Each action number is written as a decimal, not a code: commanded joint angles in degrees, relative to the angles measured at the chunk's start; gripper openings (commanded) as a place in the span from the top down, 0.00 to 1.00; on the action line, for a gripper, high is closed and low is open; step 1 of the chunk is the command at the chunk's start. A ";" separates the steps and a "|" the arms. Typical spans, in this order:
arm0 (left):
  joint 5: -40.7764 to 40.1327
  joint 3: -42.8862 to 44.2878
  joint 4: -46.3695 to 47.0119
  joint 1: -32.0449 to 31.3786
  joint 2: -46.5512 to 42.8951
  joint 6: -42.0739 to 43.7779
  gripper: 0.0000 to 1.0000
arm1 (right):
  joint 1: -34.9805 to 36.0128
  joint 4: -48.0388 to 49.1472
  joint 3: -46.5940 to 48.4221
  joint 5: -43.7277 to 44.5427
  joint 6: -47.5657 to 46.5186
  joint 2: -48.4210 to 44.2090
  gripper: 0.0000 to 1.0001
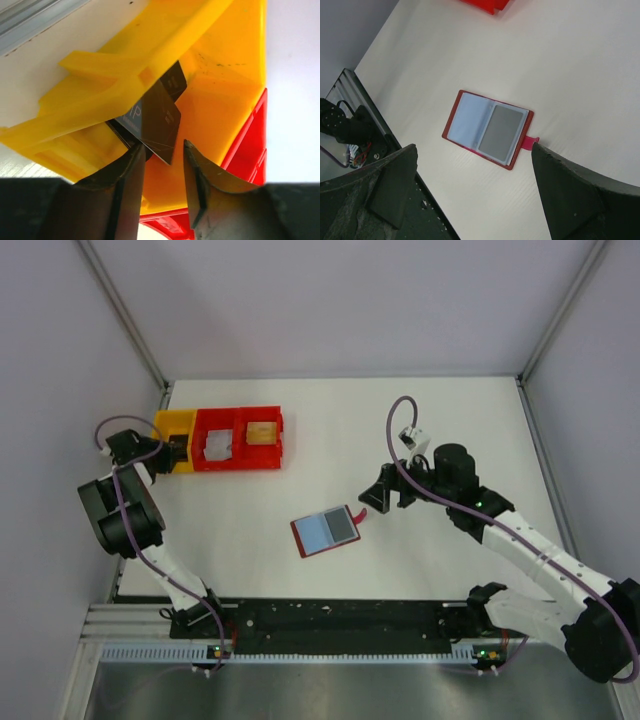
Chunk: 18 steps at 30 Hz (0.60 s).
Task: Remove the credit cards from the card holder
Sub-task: Place the credit card in the storage box.
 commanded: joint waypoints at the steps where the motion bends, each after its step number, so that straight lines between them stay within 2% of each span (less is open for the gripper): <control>1: -1.63 2.72 -3.83 0.21 -3.46 3.53 0.54 | 0.39 0.81 0.00 0.19 -1.07 -0.47 0.06; 5: -3.73 2.90 -7.35 0.12 -6.53 5.46 0.37 | 0.48 0.63 0.00 0.19 -1.07 -0.55 0.06; 8: -4.97 2.64 -10.51 -0.05 -10.83 7.30 0.30 | 0.48 0.19 0.17 0.28 -1.07 -0.47 0.06; 13: -6.90 0.45 -16.32 -3.30 -20.93 11.26 0.26 | 0.48 -1.30 1.49 -1.30 -0.55 1.99 0.06; 18: -8.30 -4.03 -20.70 -11.98 -34.12 14.77 0.25 | 1.09 -2.09 3.24 -2.88 1.30 5.77 0.07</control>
